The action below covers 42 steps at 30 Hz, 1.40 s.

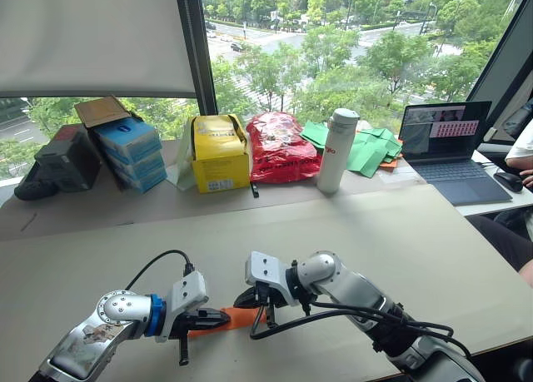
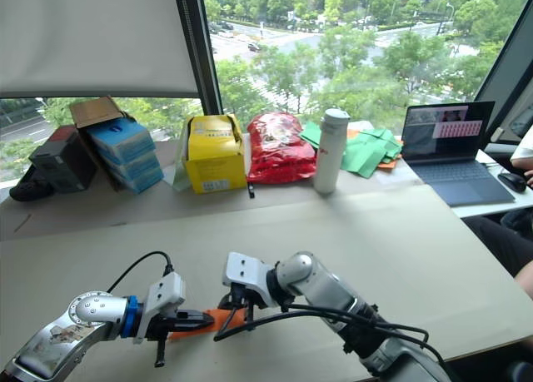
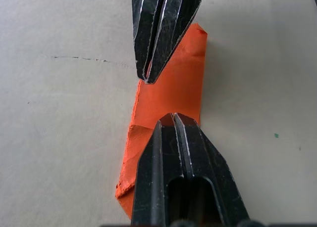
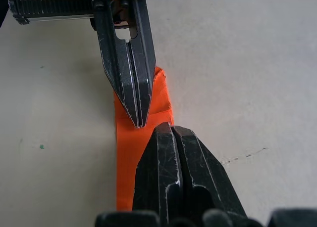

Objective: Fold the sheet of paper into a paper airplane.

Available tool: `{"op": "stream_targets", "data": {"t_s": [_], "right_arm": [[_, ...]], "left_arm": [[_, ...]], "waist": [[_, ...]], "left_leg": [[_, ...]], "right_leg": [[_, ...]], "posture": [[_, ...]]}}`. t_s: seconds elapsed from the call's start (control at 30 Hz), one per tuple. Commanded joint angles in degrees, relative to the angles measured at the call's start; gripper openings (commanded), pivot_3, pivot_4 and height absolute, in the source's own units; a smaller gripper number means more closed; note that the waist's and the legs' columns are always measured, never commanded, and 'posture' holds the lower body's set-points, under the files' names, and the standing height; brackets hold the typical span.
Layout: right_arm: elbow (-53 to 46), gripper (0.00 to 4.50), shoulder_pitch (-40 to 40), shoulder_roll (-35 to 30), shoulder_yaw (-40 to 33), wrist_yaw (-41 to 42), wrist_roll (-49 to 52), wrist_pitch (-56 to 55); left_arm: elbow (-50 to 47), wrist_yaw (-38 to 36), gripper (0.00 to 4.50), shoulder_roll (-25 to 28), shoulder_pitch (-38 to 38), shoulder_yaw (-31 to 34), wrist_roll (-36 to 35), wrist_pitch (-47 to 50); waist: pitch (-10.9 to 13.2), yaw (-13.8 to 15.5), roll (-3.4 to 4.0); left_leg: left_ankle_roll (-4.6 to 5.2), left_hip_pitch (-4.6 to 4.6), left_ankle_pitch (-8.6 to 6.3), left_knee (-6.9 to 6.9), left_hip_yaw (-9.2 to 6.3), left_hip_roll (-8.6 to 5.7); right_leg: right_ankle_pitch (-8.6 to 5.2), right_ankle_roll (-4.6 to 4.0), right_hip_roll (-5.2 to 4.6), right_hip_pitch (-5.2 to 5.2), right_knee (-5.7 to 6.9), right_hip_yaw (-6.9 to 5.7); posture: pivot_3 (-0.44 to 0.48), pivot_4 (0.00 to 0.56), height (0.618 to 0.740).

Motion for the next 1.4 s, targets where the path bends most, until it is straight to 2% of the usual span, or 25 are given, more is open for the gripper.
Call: {"op": "stream_targets", "data": {"t_s": [0.03,0.57,1.2,1.4], "right_arm": [[0.77,0.03,-0.88,0.03,0.99,0.94,-1.56,-1.79],[3.66,0.03,0.01,-4.02,3.70,2.34,-6.00,4.96],[-5.16,0.03,6.36,-16.29,-0.15,4.23,-4.37,8.69],[-8.85,0.03,5.65,-16.12,-3.87,2.92,-2.84,9.02]], "left_arm": [[1.31,1.11,0.00,0.94,0.57,0.30,2.09,1.21],[1.00,1.24,0.00,1.22,1.29,-0.05,2.78,0.62],[1.63,0.79,0.00,1.01,0.71,-0.65,3.61,0.38],[2.22,0.56,0.00,0.80,-0.07,-0.86,3.78,0.09]], "waist": [[0.00,0.00,0.00],[-0.02,0.07,0.03],[-0.11,1.73,0.17],[-0.11,1.95,0.16]], "left_leg": [[0.00,0.00,0.00,0.00,0.00,0.00],[0.00,0.11,-0.02,0.00,0.00,0.01],[0.19,0.21,-0.13,0.06,-0.01,-0.01],[0.14,0.25,-0.42,0.12,-0.01,-0.07]], "right_leg": [[0.00,0.00,0.00,0.00,0.00,0.00],[0.00,0.00,-0.01,0.09,0.01,0.00],[0.00,0.08,-0.07,0.34,-0.57,-0.14],[0.05,0.18,-0.12,0.76,-0.73,-0.13]], "posture": [[0.000,0.150,0.738],[0.000,0.150,0.738],[0.000,0.150,0.738],[0.000,0.150,0.738]]}}
